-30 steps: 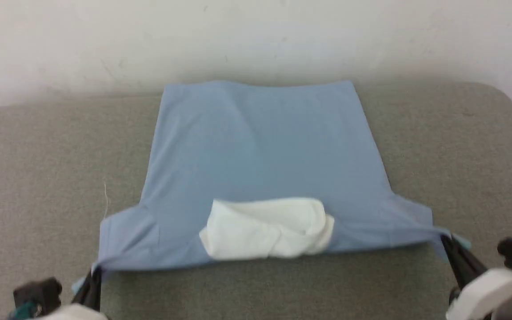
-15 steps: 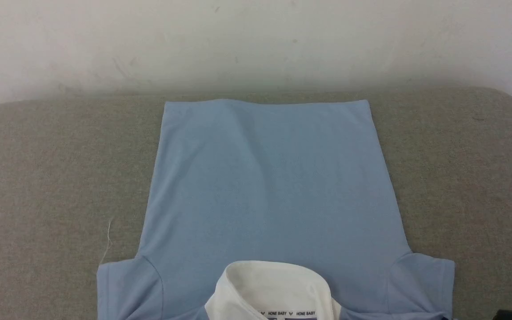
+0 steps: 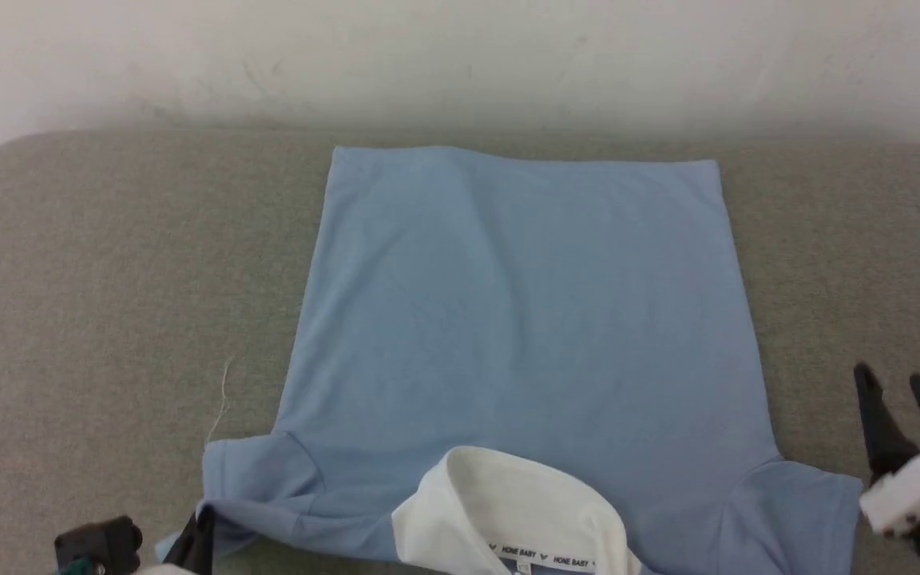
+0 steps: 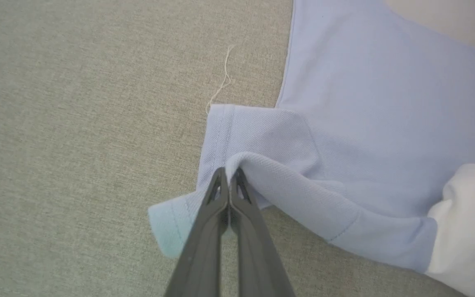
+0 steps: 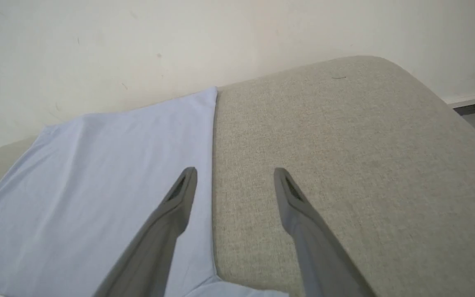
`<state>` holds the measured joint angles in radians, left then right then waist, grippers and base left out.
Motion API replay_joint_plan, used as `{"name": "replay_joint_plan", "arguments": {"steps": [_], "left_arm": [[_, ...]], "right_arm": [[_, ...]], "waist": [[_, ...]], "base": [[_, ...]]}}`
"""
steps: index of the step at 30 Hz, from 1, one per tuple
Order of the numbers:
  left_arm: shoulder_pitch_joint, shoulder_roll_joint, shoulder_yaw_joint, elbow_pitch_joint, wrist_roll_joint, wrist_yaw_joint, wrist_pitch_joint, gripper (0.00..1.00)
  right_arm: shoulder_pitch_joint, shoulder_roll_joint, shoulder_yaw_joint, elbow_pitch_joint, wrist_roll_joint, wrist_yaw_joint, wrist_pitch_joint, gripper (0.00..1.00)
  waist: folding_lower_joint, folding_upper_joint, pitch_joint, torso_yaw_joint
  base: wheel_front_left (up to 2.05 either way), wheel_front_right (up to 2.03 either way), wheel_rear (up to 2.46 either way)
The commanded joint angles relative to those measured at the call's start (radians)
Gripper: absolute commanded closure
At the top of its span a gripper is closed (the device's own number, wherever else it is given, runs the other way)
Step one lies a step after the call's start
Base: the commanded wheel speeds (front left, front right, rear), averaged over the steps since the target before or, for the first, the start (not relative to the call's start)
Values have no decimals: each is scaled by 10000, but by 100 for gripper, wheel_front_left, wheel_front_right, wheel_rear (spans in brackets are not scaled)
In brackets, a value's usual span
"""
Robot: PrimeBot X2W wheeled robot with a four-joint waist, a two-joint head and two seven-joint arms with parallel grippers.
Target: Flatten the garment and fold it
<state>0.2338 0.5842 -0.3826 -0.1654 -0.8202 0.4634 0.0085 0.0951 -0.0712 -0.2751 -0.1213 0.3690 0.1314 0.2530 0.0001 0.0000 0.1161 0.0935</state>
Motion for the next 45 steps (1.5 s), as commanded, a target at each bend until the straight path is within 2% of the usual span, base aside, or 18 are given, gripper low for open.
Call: {"name": "replay_joint_plan", "arguments": {"steps": [1,8,13,17,22,27,36,37,38,39,40,45], "left_arm": [[-346,-63,-17,-35,149,-32,-98,100],[-1253,-532,-185,-197,317,-288,-453,100],[-1943,-843,-340,-189,440,-585,-714,100],[-2436,-1054,-399,-119,519,-796,-952,100],[-2948,-1247,-507,-115,625,-1034,-1167,100],[-3262,-1373,-535,-179,637,-1178,-1301,100],[-3530,-1537,-578,101,581,-1378,-1477,100],[-3532,-1541,-574,151,569,-1392,-1492,100],[-3528,-1545,-571,197,556,-1401,-1505,100],[-3518,-1544,-561,235,541,-1406,-1515,100],[-3504,-1539,-545,268,523,-1407,-1525,100],[-3442,-1480,-473,413,439,-1408,-1524,100]], "right_arm": [[-766,-186,-64,649,-34,-7,-63,0],[-4717,-1253,3,4343,-264,-7,69,0],[-7298,-2064,551,6714,-649,-7,900,0],[-9023,-2339,833,8159,-742,-7,1802,0],[-10762,-2625,1147,9407,-983,-7,3050,0],[-12000,-2868,1111,10184,-1377,-7,3757,0],[-12695,-2945,897,11467,-1913,-7,4991,0],[-12688,-2935,822,11670,-1952,-7,5257,18],[-12668,-2924,746,11840,-1999,-7,5477,58],[-12650,-2895,655,11994,-2036,-7,5676,84],[-12640,-2860,583,12109,-2093,-7,5820,100],[-12640,-2711,609,11926,-2407,-7,5253,100]], "waist": [[-1,0,453,362],[-1,0,1508,872],[-1,0,2240,1345],[-1,0,2844,1647],[-1,0,3543,1964],[-1,0,4107,2202],[-1,0,4369,2398],[-1,0,4344,2397],[-1,0,4310,2392],[-1,0,4278,2379],[-1,0,4240,2356],[-1,0,3824,2198]], "base": [[0,0,0],[0,0,0],[0,0,0],[0,0,0],[0,0,0],[0,0,0],[0,0,0],[0,0,0],[0,0,0],[0,0,0],[0,0,0],[0,0,0]]}}
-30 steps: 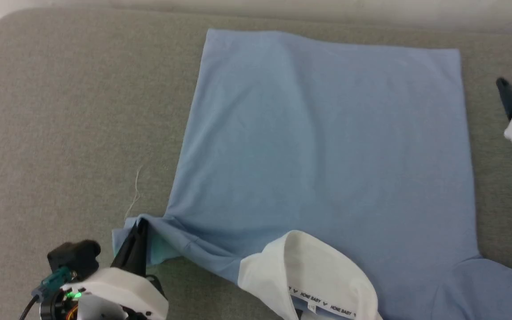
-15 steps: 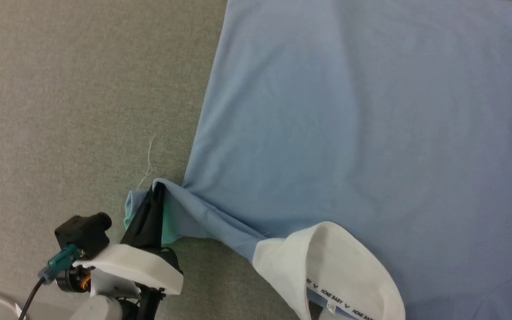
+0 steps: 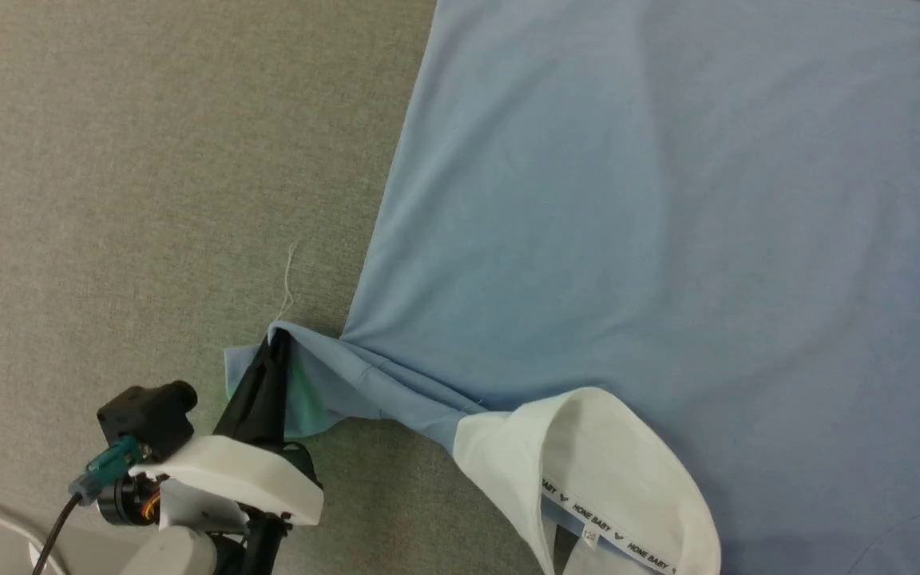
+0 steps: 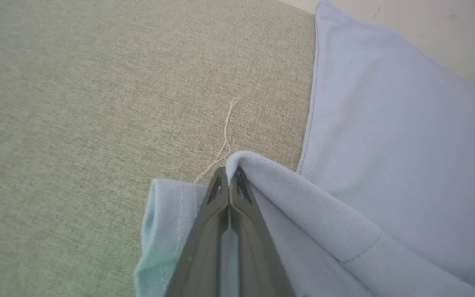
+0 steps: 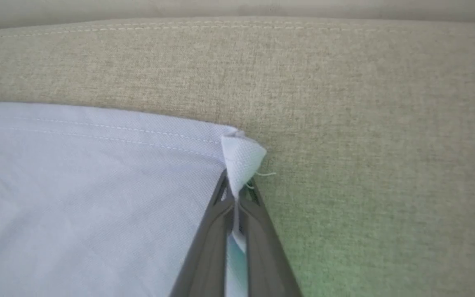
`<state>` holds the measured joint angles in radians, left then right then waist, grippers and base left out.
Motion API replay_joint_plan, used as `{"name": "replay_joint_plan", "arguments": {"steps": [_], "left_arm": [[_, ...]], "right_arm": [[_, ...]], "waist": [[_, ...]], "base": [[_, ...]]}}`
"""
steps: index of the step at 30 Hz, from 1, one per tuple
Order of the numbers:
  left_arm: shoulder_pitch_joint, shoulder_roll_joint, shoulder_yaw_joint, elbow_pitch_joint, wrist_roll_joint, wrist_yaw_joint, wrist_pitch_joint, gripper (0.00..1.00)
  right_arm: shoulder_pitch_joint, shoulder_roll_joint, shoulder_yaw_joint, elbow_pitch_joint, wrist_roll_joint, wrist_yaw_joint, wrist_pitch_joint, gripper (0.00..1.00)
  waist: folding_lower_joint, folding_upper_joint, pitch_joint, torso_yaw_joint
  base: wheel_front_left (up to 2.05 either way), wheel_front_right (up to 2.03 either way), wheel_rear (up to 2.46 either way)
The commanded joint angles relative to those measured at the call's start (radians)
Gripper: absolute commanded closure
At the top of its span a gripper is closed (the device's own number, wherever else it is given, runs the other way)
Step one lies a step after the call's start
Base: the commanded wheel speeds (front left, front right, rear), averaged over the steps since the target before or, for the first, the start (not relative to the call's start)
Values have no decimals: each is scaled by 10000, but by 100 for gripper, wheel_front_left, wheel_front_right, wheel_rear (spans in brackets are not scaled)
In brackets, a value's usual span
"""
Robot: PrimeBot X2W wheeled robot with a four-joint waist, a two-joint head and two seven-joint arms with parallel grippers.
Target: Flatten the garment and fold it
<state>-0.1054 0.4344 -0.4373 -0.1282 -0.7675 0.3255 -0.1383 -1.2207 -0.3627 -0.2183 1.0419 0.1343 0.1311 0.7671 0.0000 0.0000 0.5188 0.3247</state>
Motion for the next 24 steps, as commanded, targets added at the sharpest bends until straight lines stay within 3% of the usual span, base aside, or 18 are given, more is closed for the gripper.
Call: {"name": "replay_joint_plan", "arguments": {"steps": [1,7,10,16,20,24], "left_arm": [[-25,44,84,74,-98,-26,-46,100],[259,279,147,139,-172,41,89,100],[600,448,297,108,-270,198,148,100],[1469,790,698,43,-563,515,206,100],[2115,923,919,15,-739,759,201,100],[2625,1055,1136,-135,-918,921,209,100]], "right_arm": [[541,212,183,177,-139,-4,-111,100],[942,-206,1366,-753,128,-4,-1126,100],[1577,-587,2301,-1641,837,-4,-1350,100],[4123,-1986,3694,-4124,2528,-4,-1327,100],[6721,-2754,3615,-6080,3310,-4,-1007,100],[9606,-2763,2594,-7782,3725,-4,-367,100]], "waist": [[0,0,-365,-159],[0,0,-1404,-501],[0,0,-1944,-859],[0,0,-3004,-1663],[0,0,-3629,-2214],[0,0,-3917,-2728]], "base": [[0,0,0],[0,0,0],[0,0,0],[0,0,0],[0,0,0],[0,0,0]]}}
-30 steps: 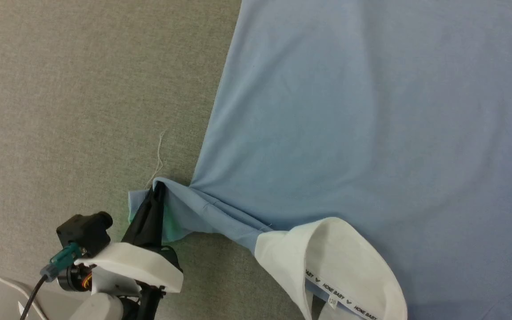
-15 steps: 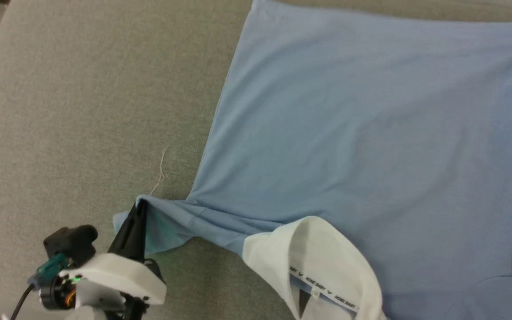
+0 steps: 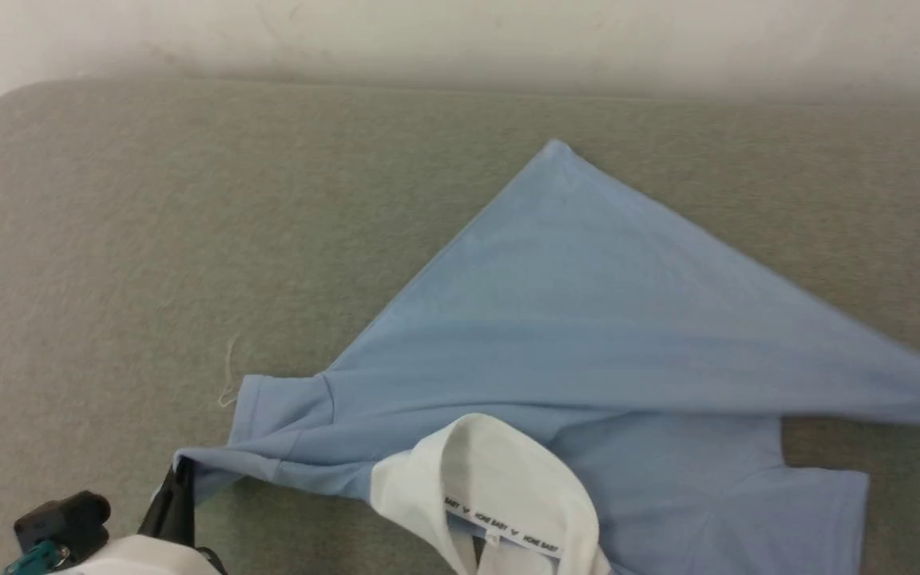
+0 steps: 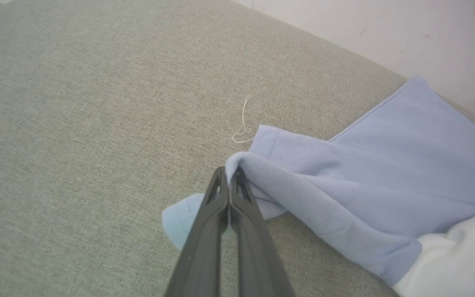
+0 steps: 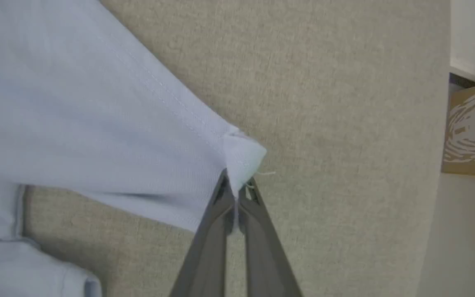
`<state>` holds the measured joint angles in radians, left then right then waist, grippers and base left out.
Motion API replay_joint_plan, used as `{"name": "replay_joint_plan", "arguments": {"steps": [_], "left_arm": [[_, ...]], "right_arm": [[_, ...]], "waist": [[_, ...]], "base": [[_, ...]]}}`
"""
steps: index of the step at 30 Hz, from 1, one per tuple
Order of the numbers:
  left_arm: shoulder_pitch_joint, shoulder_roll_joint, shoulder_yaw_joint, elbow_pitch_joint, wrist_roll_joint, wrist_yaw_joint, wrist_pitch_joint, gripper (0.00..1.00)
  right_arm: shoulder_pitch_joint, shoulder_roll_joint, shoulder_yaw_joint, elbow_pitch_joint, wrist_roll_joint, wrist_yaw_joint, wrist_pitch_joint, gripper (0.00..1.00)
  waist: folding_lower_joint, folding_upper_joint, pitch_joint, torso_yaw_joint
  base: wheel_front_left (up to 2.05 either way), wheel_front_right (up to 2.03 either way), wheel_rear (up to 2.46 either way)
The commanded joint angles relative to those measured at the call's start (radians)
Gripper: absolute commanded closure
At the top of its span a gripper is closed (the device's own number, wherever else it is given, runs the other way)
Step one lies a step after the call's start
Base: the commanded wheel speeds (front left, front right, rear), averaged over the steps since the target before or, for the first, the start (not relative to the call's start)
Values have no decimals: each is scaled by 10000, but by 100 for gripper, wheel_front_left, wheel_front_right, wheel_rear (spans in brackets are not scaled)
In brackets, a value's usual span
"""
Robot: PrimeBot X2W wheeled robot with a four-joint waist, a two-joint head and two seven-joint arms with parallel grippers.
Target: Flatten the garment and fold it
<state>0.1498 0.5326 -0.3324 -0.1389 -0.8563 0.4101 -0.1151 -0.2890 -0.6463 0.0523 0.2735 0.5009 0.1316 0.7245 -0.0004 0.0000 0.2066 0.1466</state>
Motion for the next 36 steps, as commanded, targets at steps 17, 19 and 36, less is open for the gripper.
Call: {"name": "replay_joint_plan", "arguments": {"steps": [17,19,36], "left_arm": [[668,404,529,-342,-289,437,109,100],[656,426,540,-458,-290,475,142,100],[-1294,259,-226,-888,264,169,524,100]], "right_arm": [[6721,4998,-4114,-5408,-319,-9,1184,0],[6110,4921,-4226,-5511,-599,-9,149,0],[-2218,3843,317,1291,-578,-9,-2724,0]], "waist": [[4,0,-743,-1698],[4,0,-662,-1688],[4,0,912,-598]], "base": [[0,0,0],[0,0,0],[0,0,0]]}}
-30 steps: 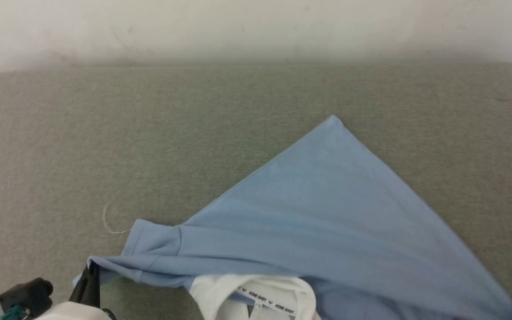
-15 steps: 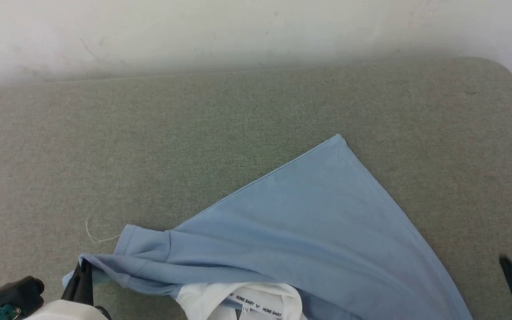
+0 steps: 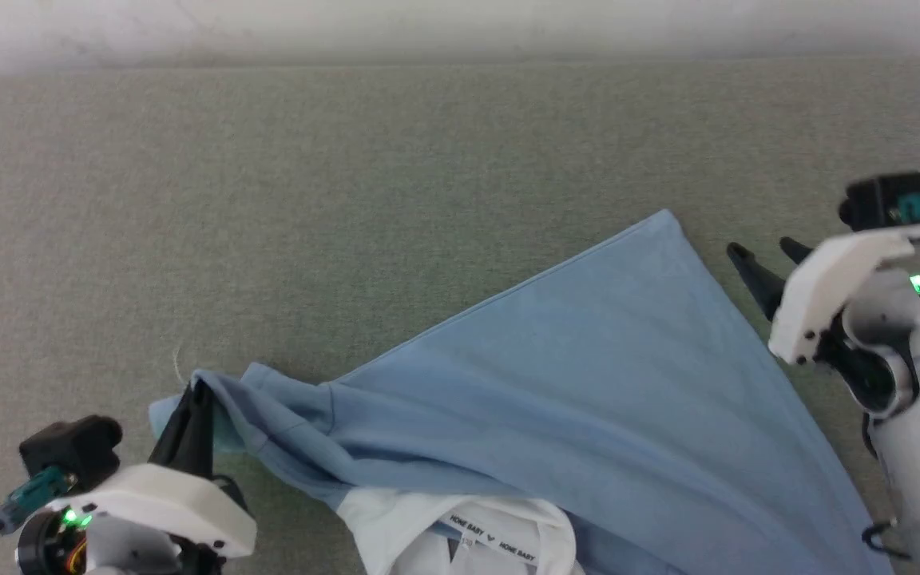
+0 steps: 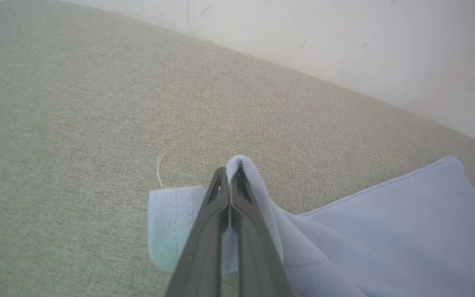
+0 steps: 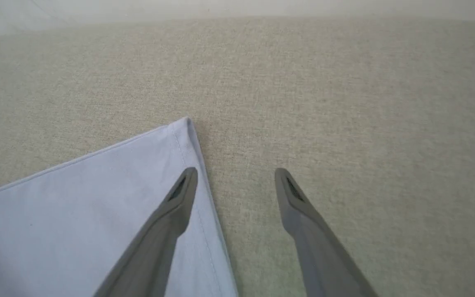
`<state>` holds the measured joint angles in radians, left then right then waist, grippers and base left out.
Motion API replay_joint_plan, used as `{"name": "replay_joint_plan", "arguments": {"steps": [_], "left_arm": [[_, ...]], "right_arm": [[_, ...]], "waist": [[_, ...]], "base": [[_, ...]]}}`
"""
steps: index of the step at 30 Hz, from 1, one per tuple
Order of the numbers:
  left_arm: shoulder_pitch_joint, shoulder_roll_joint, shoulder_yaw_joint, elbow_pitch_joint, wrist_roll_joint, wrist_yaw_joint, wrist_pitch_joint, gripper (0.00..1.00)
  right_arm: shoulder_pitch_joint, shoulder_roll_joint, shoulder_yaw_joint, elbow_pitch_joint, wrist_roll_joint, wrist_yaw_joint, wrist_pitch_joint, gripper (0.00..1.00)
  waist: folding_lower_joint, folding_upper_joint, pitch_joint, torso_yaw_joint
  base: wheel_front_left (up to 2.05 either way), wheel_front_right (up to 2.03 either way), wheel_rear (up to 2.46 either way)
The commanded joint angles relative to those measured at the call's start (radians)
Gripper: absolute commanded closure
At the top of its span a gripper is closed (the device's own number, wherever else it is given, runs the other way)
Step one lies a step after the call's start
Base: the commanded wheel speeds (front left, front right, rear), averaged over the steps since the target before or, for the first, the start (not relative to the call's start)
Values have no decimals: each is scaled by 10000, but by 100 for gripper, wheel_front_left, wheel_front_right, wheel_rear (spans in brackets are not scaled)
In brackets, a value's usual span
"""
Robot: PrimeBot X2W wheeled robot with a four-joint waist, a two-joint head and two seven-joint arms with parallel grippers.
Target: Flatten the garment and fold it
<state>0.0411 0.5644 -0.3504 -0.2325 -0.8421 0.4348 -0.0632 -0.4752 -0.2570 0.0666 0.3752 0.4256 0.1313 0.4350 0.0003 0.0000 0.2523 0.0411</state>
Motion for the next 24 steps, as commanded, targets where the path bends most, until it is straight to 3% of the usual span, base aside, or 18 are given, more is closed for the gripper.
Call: {"name": "replay_joint_plan", "arguments": {"steps": [1,8,15,16,17,24], "left_arm": [[-342,-108,-110,96,150,-129,5,100],[-1053,-480,-420,556,222,-480,-121,100],[-1312,-752,-574,1086,174,-756,-315,100],[-1322,-771,-585,1150,163,-783,-332,100],[-1335,-788,-596,1208,155,-809,-349,100],[-1383,-742,-600,1484,137,-926,-397,100]], "right_arm": [[-751,-108,458,631,345,-6,452,0],[-2595,-252,1754,2486,1097,-6,1680,0],[-3002,-216,3110,3679,1907,-6,3442,3],[-2977,-231,3267,3781,2020,-6,3714,58],[-2955,-272,3433,3871,2057,-6,3952,100],[-3023,-382,4060,3820,2218,-6,4405,100]], "waist": [[-3,0,542,550],[-3,0,1055,1079],[-3,0,1132,1256],[-3,0,1120,1260],[-3,0,1100,1266],[-3,0,750,1115]], "base": [[0,0,0],[0,0,0],[0,0,0],[0,0,0],[0,0,0],[0,0,0]]}}
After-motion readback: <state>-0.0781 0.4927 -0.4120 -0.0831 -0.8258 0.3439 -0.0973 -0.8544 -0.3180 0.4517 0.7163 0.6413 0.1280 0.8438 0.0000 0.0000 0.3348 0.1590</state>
